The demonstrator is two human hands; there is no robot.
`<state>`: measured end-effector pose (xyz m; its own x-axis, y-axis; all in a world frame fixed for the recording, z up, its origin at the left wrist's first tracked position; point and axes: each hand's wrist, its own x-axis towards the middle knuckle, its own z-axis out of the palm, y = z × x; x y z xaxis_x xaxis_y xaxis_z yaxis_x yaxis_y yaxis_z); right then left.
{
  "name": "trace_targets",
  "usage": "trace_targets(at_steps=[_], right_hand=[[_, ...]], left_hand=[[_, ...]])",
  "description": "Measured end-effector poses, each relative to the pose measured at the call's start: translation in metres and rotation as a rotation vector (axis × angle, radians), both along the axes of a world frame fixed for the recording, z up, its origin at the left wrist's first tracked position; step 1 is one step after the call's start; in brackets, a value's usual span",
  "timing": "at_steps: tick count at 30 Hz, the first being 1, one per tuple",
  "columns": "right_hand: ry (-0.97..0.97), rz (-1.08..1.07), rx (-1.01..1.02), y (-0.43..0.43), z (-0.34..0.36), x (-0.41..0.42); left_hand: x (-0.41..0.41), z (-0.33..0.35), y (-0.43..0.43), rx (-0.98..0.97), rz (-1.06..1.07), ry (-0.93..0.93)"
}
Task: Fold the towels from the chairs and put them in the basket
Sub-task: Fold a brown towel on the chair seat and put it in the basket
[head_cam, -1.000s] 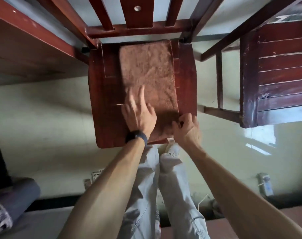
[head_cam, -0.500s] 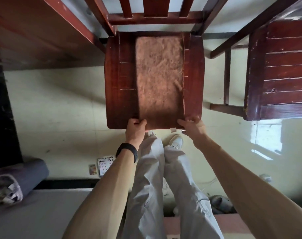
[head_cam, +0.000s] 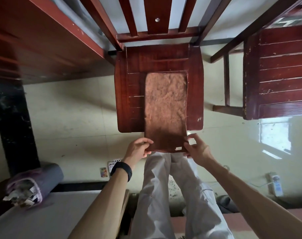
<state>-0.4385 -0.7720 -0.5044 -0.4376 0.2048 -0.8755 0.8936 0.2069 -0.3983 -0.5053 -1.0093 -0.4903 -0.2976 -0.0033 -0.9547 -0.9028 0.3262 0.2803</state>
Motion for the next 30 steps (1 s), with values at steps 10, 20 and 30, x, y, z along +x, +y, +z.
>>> trace_targets(at_steps=[10,20,30], right_hand=[[0.221,0.359,0.113,0.027,0.005,-0.081],[0.295,0.134,0.354,0.026,-0.047,-0.157],[0.264,0.047,0.421,0.023,-0.082,-0.200]], left_hand=[[-0.090,-0.013,-0.017,0.113,-0.566,0.348],[-0.178,-0.064,0.019,-0.039,-0.436,0.551],[-0.208,-0.102,0.049,-0.259,-0.462,0.684]])
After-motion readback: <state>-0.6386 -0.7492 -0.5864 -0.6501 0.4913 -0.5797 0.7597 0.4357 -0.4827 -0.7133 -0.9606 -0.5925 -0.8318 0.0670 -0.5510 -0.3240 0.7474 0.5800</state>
